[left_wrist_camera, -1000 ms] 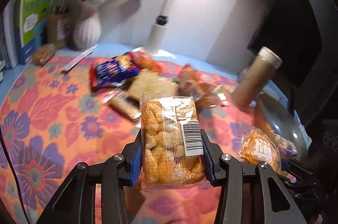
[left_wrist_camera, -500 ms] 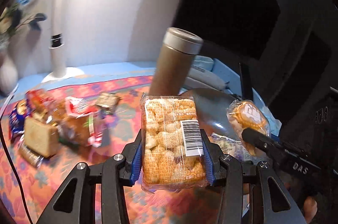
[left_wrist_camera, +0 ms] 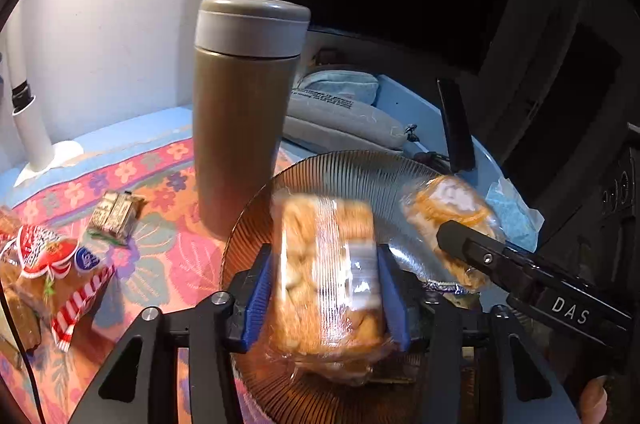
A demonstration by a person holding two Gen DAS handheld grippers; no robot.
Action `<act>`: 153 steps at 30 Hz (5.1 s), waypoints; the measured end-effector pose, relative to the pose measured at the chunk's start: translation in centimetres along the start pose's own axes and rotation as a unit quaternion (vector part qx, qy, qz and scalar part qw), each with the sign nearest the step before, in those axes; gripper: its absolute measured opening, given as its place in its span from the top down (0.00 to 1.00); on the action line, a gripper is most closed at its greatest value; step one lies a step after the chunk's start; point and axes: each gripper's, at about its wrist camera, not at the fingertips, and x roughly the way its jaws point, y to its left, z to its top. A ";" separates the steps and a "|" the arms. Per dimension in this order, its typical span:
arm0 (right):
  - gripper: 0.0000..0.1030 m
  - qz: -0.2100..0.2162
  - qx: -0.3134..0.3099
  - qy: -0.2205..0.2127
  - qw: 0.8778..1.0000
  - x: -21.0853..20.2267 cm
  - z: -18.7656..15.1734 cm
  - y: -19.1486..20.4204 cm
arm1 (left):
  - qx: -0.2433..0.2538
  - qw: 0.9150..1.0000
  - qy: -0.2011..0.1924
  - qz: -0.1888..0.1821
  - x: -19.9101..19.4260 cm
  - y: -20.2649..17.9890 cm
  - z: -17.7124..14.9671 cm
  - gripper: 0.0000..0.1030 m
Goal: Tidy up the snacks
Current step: 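Carry both packages to the amber glass plate and release them, then move the left tool to the bread roll by the books and grasp it, then carry the bread roll with the left gripper back over the table, then grasp the wrapped sliced toast with the right gripper while the left gripper holds the bread roll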
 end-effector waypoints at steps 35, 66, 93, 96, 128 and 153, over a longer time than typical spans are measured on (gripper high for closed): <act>0.25 0.109 -0.167 0.047 0.979 -0.8 -6.8 18.3 | -0.115 0.984 -0.089 0.107 -16.8 15.5 -6.7 0.25; 0.26 0.062 -0.470 0.064 0.878 12.6 -13.8 36.3 | -0.248 0.906 -0.078 0.335 -25.3 46.1 -10.8 0.19; 0.35 0.109 -0.483 0.062 0.867 14.8 -14.5 35.8 | -0.198 0.902 -0.036 0.381 -17.5 51.5 -8.3 0.50; 0.38 0.119 -0.480 0.064 0.867 14.1 -14.7 36.0 | -0.198 0.905 -0.051 0.374 -19.3 49.7 -8.4 0.51; 0.21 0.217 -0.322 0.156 0.908 5.5 -16.5 26.4 | -0.151 0.958 -0.031 0.241 -16.8 28.2 -18.0 0.16; 0.19 0.166 -0.367 0.162 0.901 7.7 -19.1 27.4 | -0.258 0.942 -0.062 0.205 -18.5 31.6 -18.9 0.04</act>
